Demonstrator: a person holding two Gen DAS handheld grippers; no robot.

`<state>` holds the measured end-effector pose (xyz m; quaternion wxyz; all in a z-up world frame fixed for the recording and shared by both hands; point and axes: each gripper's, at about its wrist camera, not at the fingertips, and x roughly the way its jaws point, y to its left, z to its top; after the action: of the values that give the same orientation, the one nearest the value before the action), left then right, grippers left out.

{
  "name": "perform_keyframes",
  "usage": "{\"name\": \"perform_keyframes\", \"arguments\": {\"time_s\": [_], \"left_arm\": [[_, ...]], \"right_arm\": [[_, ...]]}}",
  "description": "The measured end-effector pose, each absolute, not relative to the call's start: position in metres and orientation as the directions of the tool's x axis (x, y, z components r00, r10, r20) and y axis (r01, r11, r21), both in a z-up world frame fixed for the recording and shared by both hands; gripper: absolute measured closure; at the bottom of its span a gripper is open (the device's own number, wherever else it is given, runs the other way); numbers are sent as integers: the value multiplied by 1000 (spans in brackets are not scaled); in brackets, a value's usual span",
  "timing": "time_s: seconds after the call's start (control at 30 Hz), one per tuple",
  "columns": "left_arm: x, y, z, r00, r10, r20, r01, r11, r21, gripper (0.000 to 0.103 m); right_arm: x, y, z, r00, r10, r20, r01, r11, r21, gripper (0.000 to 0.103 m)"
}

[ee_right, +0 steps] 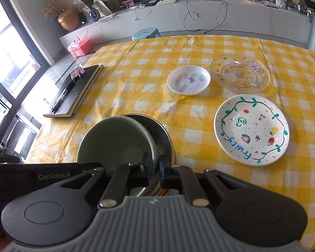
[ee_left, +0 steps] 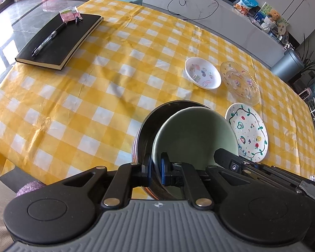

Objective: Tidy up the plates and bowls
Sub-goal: 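Lower the pale green bowl into the steel bowl stack with the left gripper, then open the left gripper and lift it off the pale green bowl rim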

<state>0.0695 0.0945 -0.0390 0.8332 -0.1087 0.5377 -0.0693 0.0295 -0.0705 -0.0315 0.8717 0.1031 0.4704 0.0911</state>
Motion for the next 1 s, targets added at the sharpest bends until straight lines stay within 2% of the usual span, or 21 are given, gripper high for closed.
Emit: {"name": "perform_keyframes", "arguments": {"time_s": [0.13,0.2,0.43,0.6,0.67,0.83,1.0], "left_arm": [[73,90,-38,412,-204,-888,16,976,-217,95],[74,87,-38,412,-194,-890,27,979,-201,91],[77,84,-36,407,-175,-897,41,984,-173,91],[77,83,-35,406,-179,-896,53,984,-172,82],[77,82,-34,409,-181,-895,55,983,-174,79],[74,80,-23,455,-160,-876,72,987,-142,68],[71,81,-17,466,-164,-870,76,986,-146,64]], "right_arm": [[32,-67,-34,532,245,-811,-74,967,244,97],[33,-66,-35,532,240,-812,-76,969,237,96],[34,-71,-33,528,260,-808,-62,961,268,94],[32,-74,-31,536,268,-801,-50,957,287,93],[31,-76,-29,539,276,-796,-47,953,298,91],[26,-80,-19,573,288,-767,-55,948,315,78],[22,-82,-12,589,292,-753,-54,944,324,74]]}}
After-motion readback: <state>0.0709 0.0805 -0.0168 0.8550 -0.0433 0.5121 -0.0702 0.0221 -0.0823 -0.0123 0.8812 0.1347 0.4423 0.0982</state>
